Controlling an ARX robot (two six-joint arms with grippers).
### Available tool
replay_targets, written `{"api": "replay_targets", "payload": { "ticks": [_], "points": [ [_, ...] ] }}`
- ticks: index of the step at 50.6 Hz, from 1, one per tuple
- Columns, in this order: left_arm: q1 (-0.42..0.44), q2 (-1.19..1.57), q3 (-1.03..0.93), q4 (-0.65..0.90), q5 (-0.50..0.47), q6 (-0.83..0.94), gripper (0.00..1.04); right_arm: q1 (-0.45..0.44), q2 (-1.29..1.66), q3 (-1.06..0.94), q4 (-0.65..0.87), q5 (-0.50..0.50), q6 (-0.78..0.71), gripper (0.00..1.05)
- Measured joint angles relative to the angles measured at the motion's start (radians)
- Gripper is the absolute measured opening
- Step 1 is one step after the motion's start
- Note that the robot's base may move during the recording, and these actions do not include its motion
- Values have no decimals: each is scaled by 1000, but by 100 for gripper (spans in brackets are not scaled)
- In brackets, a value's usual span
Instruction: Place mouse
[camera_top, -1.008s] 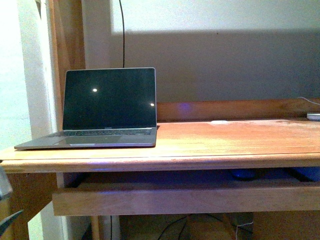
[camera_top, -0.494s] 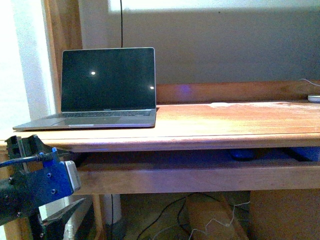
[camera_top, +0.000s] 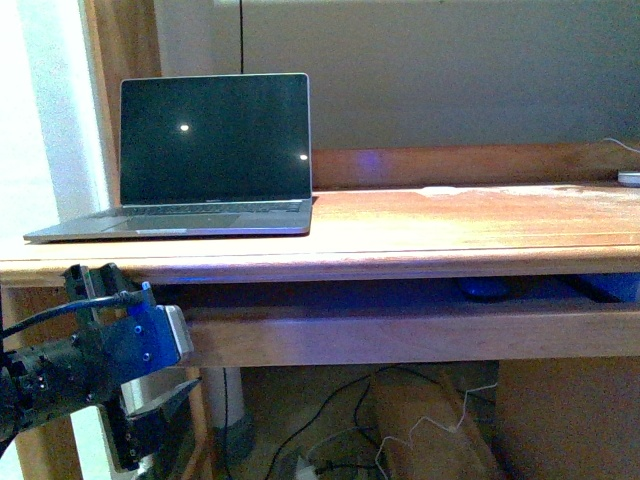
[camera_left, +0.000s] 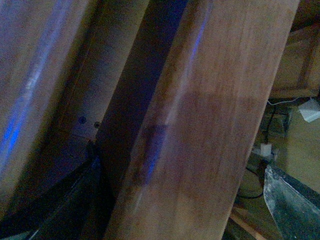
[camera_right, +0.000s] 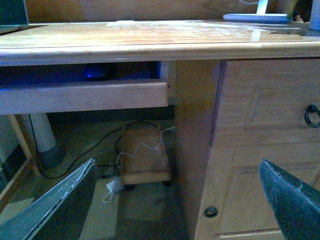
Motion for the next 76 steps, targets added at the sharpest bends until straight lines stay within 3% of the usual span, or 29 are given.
{"api": "replay_targets", "payload": {
  "ticks": [13, 19, 27, 32, 41, 54, 62, 76],
  "points": [
    [-9, 21, 21, -91, -14, -1, 97, 0, 0, 0, 0, 0, 0, 97],
    [-20, -55, -14, -260, -36, -29, 97, 0, 0, 0, 0, 0, 0, 97],
    [-25, -189, -107, -439, 25, -110, 97, 0, 0, 0, 0, 0, 0, 97],
    [-31, -264, -181, -473, 65, -171, 97, 0, 0, 0, 0, 0, 0, 97],
    [-45, -409, -314, -483, 145, -426, 97, 0, 0, 0, 0, 0, 0, 97],
    [-77, -604, -414, -428, 187, -856, 97, 0, 0, 0, 0, 0, 0, 97],
    [-124, -768, -428, -378, 122, -1179, 97, 0, 0, 0, 0, 1, 0, 97],
    [-174, -1054, -484, -420, -202, -1539, 97, 0, 0, 0, 0, 0, 0, 97]
  ]
}}
